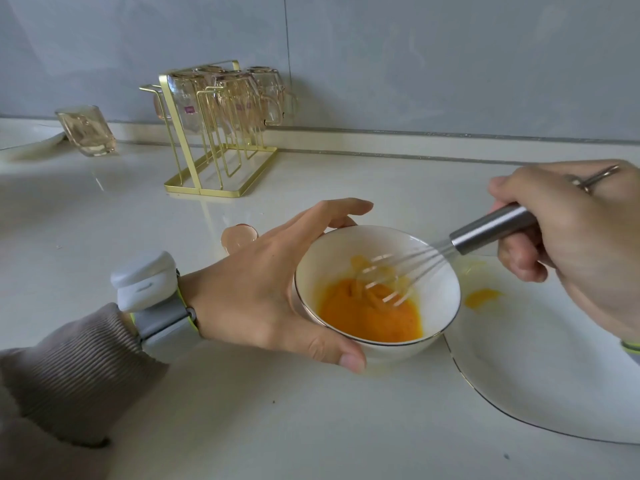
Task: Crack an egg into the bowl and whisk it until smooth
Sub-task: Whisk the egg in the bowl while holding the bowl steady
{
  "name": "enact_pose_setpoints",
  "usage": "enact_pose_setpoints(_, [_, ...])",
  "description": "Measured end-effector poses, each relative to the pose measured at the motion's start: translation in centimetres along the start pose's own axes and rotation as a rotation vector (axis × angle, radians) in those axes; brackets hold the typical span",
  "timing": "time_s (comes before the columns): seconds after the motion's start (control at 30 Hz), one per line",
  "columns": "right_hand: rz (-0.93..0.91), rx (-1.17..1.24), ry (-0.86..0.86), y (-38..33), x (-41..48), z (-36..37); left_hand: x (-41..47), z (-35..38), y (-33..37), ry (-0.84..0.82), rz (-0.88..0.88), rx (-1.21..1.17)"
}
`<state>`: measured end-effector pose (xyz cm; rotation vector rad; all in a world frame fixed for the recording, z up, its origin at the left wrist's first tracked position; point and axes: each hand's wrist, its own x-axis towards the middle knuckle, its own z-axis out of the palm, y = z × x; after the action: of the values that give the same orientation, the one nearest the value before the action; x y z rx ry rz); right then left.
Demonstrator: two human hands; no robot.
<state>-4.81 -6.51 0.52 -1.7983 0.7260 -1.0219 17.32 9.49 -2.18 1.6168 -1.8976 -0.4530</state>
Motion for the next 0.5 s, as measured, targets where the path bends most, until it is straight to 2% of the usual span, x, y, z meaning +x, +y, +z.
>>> enact_pose_setpoints(0.1, [0.04, 0.056, -0.047, -0.04, -0.06, 0.1, 0.08, 0.05, 0.02, 0.0, 0.001, -0.005])
enact_pose_setpoints(0.23, [0.024, 0.027, -0.011, 0.11, 0.05, 0.12, 0.07, -0.01, 0.11, 0.0, 0.003, 0.005])
enact_pose_setpoints(0.37, [0.081, 0.126, -0.008, -0.04, 0.05, 0.1, 0.06, -0.02, 0.12, -0.005, 0.002, 0.014])
enact_pose_setpoints(0.5, [0.046, 0.045, 0.002, 0.05, 0.11, 0.01, 0.05, 0.0, 0.02, -0.004, -0.001, -0.003])
